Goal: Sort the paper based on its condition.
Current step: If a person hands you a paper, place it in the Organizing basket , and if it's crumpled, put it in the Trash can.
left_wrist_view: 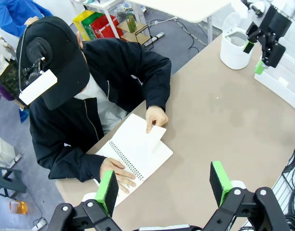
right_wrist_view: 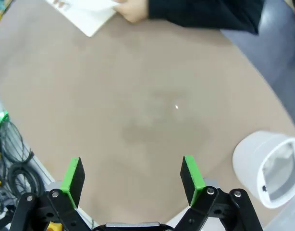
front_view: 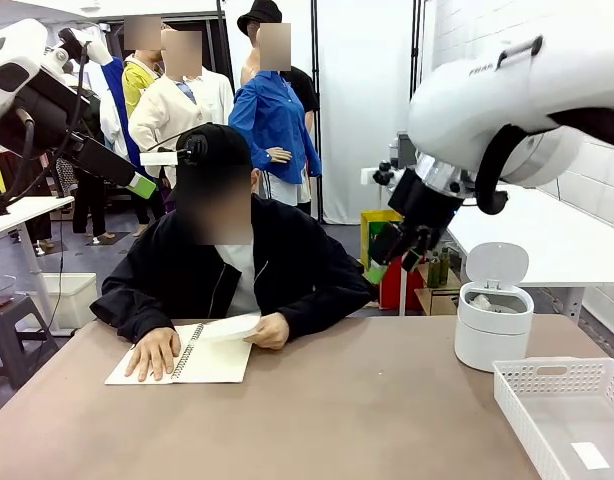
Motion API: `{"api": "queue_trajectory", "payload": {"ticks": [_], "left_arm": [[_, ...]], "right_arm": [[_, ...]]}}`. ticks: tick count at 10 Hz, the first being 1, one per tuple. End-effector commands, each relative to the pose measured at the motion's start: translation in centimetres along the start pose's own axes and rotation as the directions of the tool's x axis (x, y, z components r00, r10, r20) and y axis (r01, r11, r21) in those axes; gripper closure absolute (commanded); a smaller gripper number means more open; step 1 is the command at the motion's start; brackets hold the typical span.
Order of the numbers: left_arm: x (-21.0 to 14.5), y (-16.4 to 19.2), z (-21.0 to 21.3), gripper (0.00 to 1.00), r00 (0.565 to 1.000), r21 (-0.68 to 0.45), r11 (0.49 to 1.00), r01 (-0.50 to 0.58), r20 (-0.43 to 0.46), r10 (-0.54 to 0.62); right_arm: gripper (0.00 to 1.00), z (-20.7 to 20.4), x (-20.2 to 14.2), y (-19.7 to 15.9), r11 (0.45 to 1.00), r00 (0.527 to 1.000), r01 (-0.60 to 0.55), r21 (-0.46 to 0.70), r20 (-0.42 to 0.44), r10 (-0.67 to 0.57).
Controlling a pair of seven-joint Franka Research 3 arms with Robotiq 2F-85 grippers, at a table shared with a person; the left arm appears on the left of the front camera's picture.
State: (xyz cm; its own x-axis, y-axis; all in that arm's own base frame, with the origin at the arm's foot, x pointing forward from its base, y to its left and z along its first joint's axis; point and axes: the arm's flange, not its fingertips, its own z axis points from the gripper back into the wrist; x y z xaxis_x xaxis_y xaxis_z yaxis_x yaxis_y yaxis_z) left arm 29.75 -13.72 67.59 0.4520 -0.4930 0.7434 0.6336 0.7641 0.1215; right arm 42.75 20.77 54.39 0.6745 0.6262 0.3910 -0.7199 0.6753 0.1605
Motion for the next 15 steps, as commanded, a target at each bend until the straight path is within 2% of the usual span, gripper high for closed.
{"api": "queue_trajectory", "payload": {"ticks": [1, 2, 3, 7, 9, 13, 15], "left_arm": [[-0.1, 0.1, 0.0, 0.0, 1.0, -0.002, 1.0, -0.003, 0.006, 0.003], [-0.1, 0.1, 0.0, 0.0, 1.0, -0.002, 1.0, -0.003, 0.006, 0.003], [-0.1, 0.1, 0.0, 0.0, 1.0, -0.002, 1.0, -0.003, 0.006, 0.003], [-0.1, 0.1, 0.0, 0.0, 1.0, -0.002, 1.0, -0.003, 0.006, 0.003], [-0.1, 0.1, 0.0, 0.0, 1.0, -0.002, 1.0, -0.003, 0.006, 0.003], [-0.1, 0.1, 0.0, 0.0, 1.0, -0.002, 1.0, -0.003, 0.006, 0.003], [-0.1, 0.1, 0.0, 0.0, 1.0, -0.002, 1.0, -0.003, 0.006, 0.003]], "right_arm": [[0.0, 1.7, 0.6, 0.2, 0.993, 0.993, -0.115, 0.005, 0.027, 0.115], [0.0, 3.4, 2.0, 1.0, 0.99, 0.989, -0.142, -0.027, 0.025, 0.142], [0.0, 5.1, 3.2, 1.5, 0.988, 0.988, -0.157, -0.003, 0.002, 0.157], [0.0, 11.5, 7.4, 2.9, 0.989, 0.986, -0.145, 0.004, 0.084, 0.145], [0.0, 12.6, 7.5, 2.3, 0.989, 0.979, -0.147, -0.001, 0.141, 0.145], [0.0, 12.8, 5.9, 0.9, 0.973, 0.952, -0.226, 0.048, 0.222, 0.21], [0.0, 12.3, 5.8, 0.8, 0.97, 0.951, -0.238, 0.042, 0.212, 0.224]]}}
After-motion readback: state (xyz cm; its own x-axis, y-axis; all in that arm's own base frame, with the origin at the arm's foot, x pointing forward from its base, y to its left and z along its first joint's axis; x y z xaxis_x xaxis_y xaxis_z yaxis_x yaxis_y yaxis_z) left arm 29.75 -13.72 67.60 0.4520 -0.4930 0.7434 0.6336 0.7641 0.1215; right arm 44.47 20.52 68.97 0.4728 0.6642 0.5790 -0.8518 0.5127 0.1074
